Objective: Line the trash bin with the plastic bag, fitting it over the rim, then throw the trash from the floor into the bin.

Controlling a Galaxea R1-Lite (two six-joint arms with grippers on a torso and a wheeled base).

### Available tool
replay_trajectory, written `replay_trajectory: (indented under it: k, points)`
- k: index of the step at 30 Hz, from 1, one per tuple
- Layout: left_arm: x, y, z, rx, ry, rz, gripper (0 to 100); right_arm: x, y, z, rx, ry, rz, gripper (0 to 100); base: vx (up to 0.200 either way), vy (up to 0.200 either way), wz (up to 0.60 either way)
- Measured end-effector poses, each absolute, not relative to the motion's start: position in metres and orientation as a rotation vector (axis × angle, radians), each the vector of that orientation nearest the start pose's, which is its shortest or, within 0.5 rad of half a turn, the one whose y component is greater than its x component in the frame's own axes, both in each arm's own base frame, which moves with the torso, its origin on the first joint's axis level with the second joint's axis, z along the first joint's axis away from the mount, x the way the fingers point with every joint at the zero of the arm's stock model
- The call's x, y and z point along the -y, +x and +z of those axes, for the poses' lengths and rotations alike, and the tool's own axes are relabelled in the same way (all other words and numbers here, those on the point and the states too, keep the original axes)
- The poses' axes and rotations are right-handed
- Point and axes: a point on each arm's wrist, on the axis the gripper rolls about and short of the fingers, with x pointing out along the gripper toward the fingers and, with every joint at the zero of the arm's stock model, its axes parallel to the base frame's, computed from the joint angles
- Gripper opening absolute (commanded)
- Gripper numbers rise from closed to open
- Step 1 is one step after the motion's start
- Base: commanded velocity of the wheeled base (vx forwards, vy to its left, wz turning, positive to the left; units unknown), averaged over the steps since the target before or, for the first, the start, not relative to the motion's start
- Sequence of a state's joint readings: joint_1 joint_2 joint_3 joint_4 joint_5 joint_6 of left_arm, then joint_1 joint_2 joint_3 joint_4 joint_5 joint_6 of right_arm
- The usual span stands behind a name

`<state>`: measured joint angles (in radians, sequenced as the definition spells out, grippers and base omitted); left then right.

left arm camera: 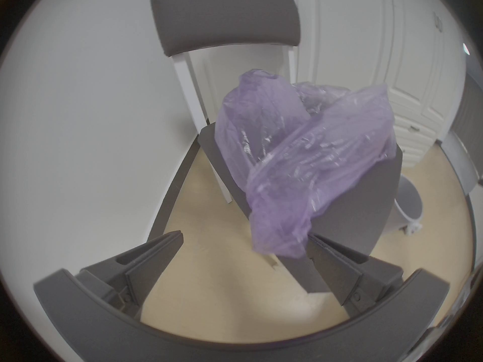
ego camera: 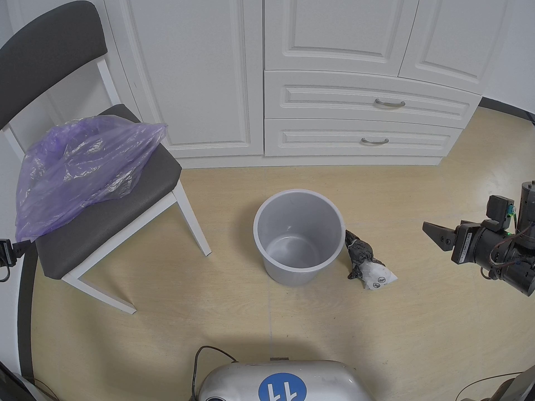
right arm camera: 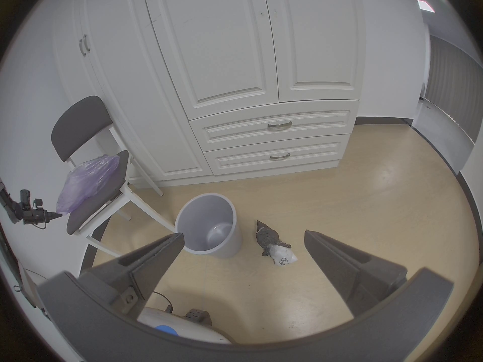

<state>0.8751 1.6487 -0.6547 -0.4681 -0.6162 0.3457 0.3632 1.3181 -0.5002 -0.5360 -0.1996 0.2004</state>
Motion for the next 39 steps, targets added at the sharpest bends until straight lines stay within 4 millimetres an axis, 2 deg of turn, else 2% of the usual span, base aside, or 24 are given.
replay_trajectory:
  k: [8, 14, 31, 32, 39]
  points:
    - [-0.206, 0.195, 0.155, -0.307, -0.243, 0.244, 100, -0.066, 0.187, 0.185, -0.289, 0.12, 0.134, 100, 0.0, 0.0, 0.0]
    - [-0.214, 0.202, 0.167, -0.25, -0.27, 0.257, 100, -0.067, 0.188, 0.184, -0.297, 0.118, 0.136, 100, 0.0, 0.0, 0.0]
    - [-0.219, 0.214, 0.147, -0.279, -0.311, 0.227, 100, -0.069, 0.189, 0.182, -0.307, 0.116, 0.141, 100, 0.0, 0.0, 0.0]
    - [-0.219, 0.216, 0.147, -0.274, -0.317, 0.224, 0, -0.069, 0.189, 0.182, -0.307, 0.116, 0.141, 100, 0.0, 0.0, 0.0]
    - [-0.222, 0.227, 0.143, -0.217, -0.33, 0.21, 0, -0.069, 0.189, 0.182, -0.305, 0.118, 0.141, 100, 0.0, 0.0, 0.0]
